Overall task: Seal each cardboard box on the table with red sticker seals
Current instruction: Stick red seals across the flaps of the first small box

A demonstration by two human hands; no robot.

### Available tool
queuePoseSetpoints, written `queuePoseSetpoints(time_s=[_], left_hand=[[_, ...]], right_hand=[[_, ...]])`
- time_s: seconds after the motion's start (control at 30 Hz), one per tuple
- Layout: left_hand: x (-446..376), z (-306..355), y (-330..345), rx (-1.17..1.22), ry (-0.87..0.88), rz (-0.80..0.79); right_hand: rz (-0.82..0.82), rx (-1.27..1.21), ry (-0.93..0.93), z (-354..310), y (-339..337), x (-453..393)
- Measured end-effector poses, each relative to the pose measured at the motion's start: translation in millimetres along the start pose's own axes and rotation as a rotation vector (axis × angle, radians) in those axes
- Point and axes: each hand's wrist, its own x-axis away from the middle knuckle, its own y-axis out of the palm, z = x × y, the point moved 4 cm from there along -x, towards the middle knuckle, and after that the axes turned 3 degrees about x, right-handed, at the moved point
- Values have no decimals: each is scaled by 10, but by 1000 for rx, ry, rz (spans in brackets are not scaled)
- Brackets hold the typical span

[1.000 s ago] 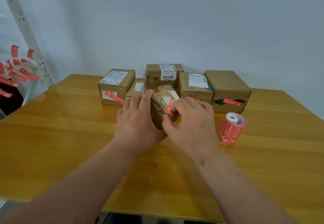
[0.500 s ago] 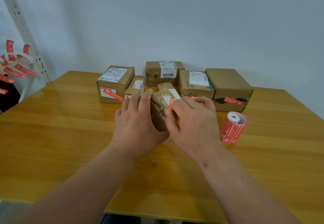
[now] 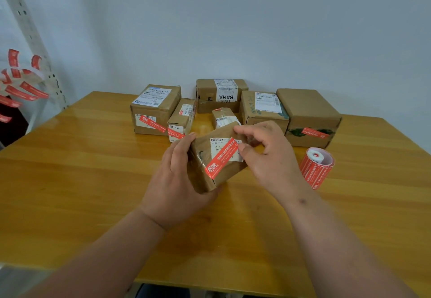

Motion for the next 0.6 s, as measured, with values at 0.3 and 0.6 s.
queuePoseSetpoints(time_s=[0.3,0.6], left_hand=[[-5,-5,5,-15,29,17],[-19,-11,21,-2,15,-9]], right_hand=[[39,-3,-27,-86,1,37],[16,129,-70,-143,22,-34]])
